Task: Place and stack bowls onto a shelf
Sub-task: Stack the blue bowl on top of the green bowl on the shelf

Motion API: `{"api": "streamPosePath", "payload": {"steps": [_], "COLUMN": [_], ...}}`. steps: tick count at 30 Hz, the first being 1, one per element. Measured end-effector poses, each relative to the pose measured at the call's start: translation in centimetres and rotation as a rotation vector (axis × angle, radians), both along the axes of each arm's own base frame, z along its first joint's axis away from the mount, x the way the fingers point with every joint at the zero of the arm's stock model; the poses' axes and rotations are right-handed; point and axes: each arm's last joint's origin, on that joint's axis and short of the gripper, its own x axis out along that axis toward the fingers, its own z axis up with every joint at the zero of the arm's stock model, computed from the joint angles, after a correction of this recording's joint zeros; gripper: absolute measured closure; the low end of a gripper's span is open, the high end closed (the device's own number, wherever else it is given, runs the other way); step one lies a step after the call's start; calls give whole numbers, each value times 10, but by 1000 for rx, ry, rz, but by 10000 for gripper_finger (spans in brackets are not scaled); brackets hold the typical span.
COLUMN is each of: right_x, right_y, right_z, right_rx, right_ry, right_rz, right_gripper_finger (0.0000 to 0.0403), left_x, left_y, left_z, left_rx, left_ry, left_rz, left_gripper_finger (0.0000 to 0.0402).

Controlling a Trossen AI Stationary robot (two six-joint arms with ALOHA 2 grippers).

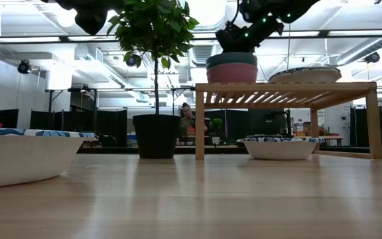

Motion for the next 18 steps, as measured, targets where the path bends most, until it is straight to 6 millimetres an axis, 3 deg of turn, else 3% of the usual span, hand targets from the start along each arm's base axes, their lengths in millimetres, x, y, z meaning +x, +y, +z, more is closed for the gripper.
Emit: {"api": "streamPosePath", "payload": {"steps": [10, 18], "right_x": [-2, -17], "right_y": [2, 31], "right_z": [1, 36], "right_rx": [-9, -70], "right_ry": [-11, -90], "right_rz": [0, 41], "right_gripper_finger": [394, 394], "left_x": [0, 0], "left_y": [0, 0], "left_z": [0, 0], "left_rx": [2, 2], "left_ry": [5, 5], "left_rz": [0, 0], "left_gripper_finger": [402, 402]}}
